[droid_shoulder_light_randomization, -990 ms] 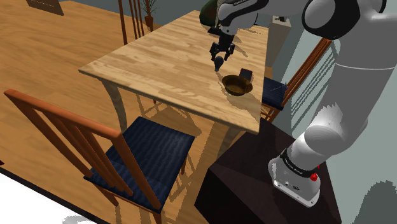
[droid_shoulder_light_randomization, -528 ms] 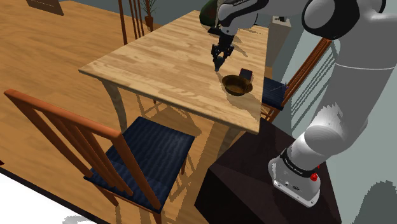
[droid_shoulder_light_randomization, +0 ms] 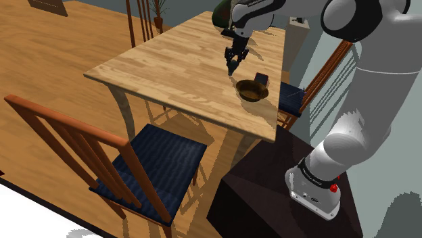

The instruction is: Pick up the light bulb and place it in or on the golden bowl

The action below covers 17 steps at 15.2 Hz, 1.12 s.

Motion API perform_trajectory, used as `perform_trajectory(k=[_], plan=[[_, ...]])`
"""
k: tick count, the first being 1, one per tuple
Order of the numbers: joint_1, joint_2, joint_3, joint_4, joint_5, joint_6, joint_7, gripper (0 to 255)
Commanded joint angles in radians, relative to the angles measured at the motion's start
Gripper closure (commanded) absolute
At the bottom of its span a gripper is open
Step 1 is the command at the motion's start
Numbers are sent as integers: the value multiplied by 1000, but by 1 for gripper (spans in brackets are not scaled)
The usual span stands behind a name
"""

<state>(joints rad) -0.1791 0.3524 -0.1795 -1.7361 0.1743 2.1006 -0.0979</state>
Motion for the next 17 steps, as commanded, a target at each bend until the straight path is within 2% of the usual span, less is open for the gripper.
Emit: perform_trajectory(k=[1, 17], plan=[[0, 0, 0, 0, 0, 0, 0, 255], [1, -57, -8, 136, -22, -191, 27, 255]])
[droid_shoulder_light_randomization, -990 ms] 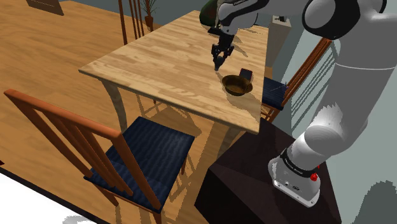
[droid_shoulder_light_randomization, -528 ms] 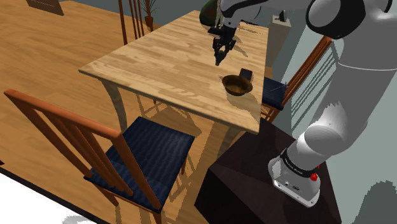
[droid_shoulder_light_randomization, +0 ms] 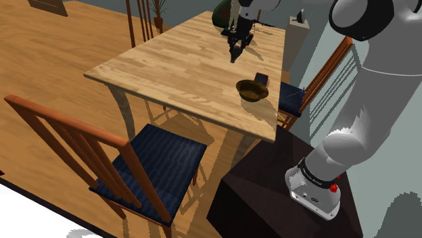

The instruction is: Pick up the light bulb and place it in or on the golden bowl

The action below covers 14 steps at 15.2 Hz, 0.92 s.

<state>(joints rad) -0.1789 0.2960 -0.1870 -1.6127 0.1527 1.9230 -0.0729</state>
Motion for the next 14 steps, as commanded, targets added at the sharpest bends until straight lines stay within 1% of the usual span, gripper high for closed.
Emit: perform_trajectory(k=[1, 7, 10, 14], plan=[[0, -3, 0, 23, -2, -26, 4, 255], [-2, -9, -2, 91, -6, -100, 12, 255], [14, -144, -4, -80, -30, -60, 21, 255], [25, -314, -1, -275, -63, -30, 40, 255]])
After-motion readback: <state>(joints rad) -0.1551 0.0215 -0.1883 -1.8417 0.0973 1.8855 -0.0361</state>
